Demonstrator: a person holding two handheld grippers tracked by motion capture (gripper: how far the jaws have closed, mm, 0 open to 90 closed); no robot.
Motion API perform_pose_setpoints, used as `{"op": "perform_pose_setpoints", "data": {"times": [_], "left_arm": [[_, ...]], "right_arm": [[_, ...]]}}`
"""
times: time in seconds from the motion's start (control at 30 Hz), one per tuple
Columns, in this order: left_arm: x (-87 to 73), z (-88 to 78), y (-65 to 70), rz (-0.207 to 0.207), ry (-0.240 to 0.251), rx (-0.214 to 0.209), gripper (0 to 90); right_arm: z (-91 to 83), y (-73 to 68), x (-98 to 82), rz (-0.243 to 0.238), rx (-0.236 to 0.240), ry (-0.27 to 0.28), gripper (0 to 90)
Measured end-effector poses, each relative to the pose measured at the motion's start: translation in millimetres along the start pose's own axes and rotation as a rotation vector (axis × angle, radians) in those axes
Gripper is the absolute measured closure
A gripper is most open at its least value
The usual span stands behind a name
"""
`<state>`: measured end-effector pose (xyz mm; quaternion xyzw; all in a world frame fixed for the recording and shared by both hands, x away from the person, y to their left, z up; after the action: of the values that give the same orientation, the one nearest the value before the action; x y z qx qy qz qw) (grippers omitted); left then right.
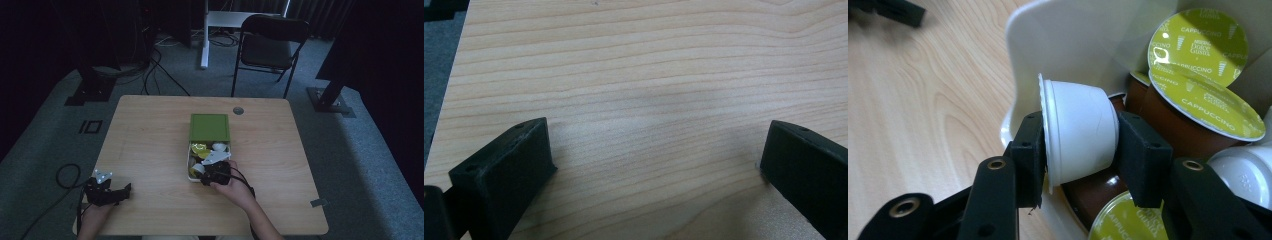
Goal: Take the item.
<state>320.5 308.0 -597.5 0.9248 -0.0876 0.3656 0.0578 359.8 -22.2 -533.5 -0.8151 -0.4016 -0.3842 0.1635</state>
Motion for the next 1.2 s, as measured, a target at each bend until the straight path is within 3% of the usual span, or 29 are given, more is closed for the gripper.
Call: {"op": "perform_pose_setpoints", "data": {"times": [0.27, 0.67, 0.93, 1.2], "left_arm": [[0.0, 0.1, 0.0, -0.001, 0.001, 0.000, 0.5], [0.1, 0.1, 0.0, 0.000, 0.001, 0.000, 0.5], [0.1, -0.1, 0.0, 0.000, -0.001, 0.000, 0.5], [0.1, 0.0, 0.0, 0.000, 0.001, 0.000, 0.5]], "right_arm": [[-23.3, 7.5, 10.4, 0.043, -0.022, 0.056, 56.5], [-59.5, 38.9, 29.0, 0.074, -0.101, 0.167, 56.5], [-88.6, 66.1, 38.6, 0.127, -0.175, 0.282, 56.5], [-106.5, 100.9, 33.0, 0.197, -0.252, 0.321, 56.4]]}}
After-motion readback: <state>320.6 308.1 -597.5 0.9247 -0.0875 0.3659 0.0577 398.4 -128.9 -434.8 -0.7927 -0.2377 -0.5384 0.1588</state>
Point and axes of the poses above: each handheld gripper's, and its own axes: z roughly forward along the jaws, x roughly out of its top, y roughly to its right, the point moved 7 cm from there along z, roughly forward along the jaws, and after that the axes turned 4 degrees about -x, right-handed, at the moved point
